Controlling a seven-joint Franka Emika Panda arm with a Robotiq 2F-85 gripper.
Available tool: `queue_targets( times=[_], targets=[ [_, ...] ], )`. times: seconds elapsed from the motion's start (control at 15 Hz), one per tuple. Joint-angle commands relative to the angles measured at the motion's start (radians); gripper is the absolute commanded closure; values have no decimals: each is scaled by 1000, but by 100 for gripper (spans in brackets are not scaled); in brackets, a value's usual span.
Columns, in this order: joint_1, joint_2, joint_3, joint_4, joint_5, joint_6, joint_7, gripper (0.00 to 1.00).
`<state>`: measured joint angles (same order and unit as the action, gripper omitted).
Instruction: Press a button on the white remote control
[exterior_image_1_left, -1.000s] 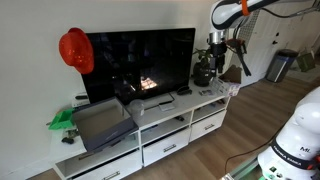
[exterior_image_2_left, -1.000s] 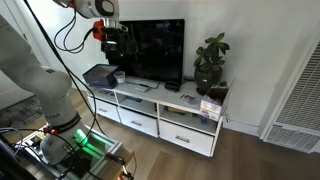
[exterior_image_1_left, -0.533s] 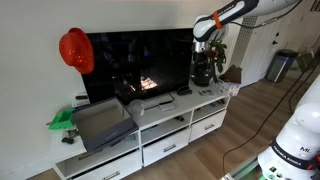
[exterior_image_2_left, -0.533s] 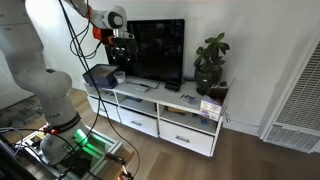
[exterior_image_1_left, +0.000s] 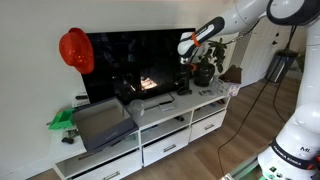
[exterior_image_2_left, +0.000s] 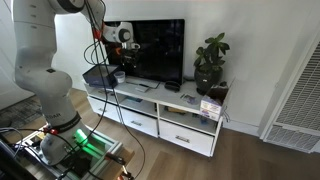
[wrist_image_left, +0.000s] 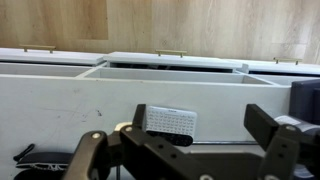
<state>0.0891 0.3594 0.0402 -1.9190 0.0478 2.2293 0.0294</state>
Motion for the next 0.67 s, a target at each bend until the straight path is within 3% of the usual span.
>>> queue_targets(
  times=[0.0,0.6],
  targets=[
    [-3,34,6,23,-15,15,21,0],
    [-14,109,13,111,8,-2,14,0]
  ],
)
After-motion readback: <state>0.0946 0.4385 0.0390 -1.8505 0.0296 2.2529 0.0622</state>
